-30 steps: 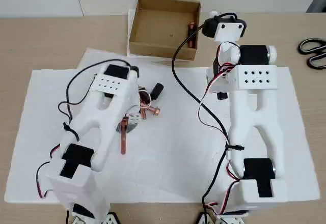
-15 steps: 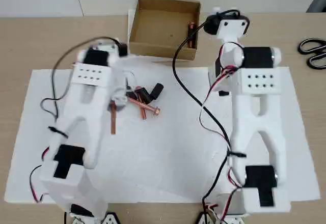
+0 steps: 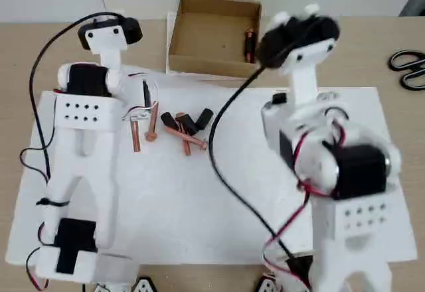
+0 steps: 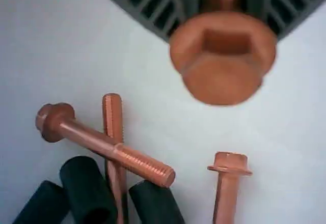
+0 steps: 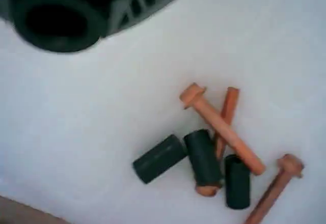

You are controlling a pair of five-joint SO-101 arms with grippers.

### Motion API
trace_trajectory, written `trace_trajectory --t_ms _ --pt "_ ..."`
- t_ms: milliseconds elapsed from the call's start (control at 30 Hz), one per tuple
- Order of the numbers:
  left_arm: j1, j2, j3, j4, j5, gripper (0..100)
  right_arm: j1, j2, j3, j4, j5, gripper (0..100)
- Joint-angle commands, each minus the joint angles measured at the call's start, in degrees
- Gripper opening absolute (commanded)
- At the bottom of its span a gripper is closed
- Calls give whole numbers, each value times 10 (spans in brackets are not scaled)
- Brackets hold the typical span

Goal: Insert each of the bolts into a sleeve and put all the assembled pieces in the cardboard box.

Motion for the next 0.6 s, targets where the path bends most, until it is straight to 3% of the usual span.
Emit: trace_trajectory --t_ms 0,233,567 --pt "-2 -49 -26 7 -1 6 -16 -83 53 -37 -7 4" --pt "9 -77 -25 6 0 6 1 -140 227 -146 -2 3" --pt "43 -84 -25 -4 -1 6 28 -291 305 -181 -6 2"
